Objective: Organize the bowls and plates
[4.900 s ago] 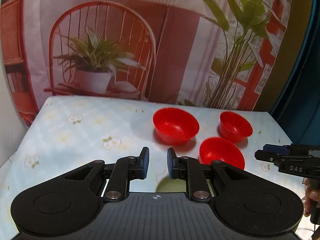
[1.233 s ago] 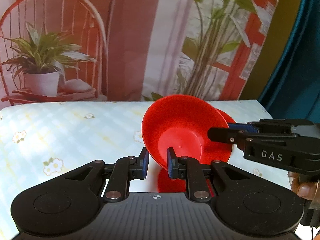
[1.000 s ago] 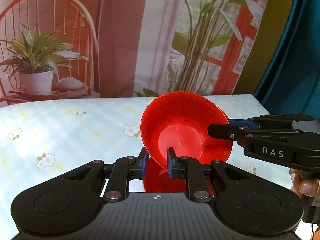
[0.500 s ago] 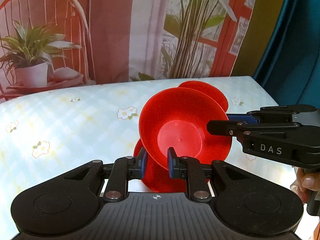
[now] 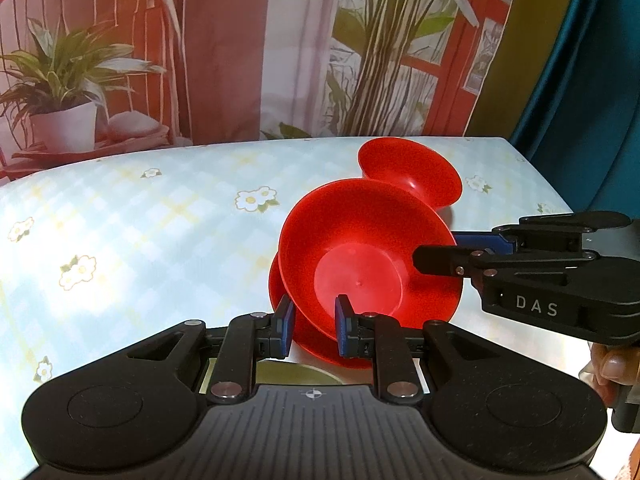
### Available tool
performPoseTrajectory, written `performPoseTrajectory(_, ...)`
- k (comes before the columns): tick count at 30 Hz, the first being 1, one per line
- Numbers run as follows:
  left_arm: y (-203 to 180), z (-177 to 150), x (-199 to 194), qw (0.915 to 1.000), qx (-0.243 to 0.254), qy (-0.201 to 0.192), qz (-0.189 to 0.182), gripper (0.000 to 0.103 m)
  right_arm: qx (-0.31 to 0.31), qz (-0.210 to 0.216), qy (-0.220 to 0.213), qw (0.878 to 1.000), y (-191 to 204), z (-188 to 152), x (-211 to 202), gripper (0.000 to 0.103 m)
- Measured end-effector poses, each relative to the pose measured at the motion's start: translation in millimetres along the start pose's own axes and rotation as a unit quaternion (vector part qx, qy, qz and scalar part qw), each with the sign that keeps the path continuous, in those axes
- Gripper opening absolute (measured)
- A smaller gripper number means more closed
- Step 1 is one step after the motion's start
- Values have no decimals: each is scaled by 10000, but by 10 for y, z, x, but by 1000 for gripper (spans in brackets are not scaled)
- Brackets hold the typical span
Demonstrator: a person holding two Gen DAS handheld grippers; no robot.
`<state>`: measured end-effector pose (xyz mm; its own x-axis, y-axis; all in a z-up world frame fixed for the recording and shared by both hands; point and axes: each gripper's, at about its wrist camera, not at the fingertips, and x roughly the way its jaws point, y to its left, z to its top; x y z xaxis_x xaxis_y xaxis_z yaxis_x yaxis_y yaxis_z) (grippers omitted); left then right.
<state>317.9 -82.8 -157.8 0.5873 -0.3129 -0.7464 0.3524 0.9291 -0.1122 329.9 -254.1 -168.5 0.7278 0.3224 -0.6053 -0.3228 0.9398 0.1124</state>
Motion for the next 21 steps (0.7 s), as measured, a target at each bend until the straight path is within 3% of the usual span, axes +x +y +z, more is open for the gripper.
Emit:
performPoseTrajectory(17, 48, -36, 41, 9999, -154, -42, 35, 24, -63, -9, 73, 10000, -8, -57, 43, 19)
performPoseTrajectory(21, 74, -34, 47, 9997, -209, -98, 125, 26, -72, -24, 20, 10000, -17, -54, 23, 24)
